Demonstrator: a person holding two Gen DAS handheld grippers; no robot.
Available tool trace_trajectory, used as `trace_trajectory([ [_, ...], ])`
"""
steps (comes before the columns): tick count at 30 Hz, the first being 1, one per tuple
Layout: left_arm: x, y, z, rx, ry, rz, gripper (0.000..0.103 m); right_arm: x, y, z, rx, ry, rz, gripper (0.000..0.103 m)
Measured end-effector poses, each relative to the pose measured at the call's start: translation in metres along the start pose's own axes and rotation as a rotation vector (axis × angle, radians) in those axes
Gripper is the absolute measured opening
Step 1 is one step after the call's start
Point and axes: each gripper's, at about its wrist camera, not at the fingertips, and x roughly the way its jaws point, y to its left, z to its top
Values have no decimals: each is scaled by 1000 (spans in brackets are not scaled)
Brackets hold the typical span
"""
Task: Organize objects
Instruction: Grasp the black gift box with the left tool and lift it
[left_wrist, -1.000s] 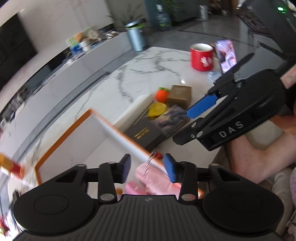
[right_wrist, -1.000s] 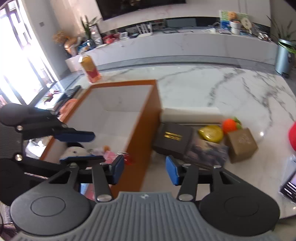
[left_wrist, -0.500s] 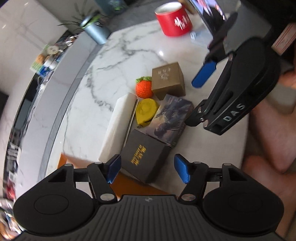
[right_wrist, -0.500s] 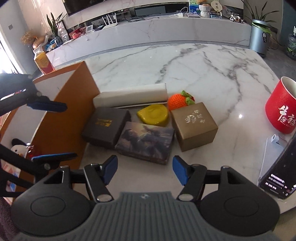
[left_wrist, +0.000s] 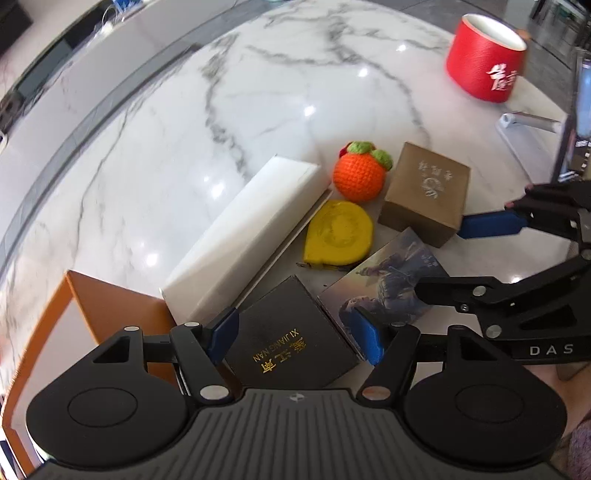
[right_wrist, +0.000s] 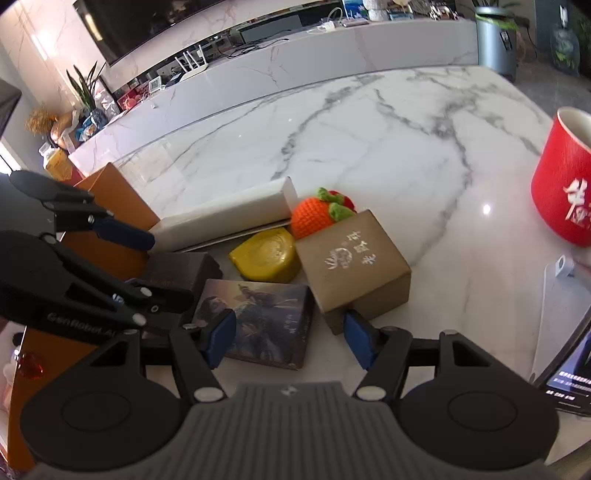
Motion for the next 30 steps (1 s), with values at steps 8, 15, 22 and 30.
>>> trace_trajectory([
  [8,13,0,9,-80,95,58,81,9,-10,-2,48,33,21,56],
  [15,16,12,17,-165,146,8,83,10,-9,-4,45,47,38,56],
  [22,12,20,26,-103,112,23,60,8,-9,-4,48,42,43,56],
  [30,18,14,25,-133,140,-78,18,6,-8,-4,42,39,41,56],
])
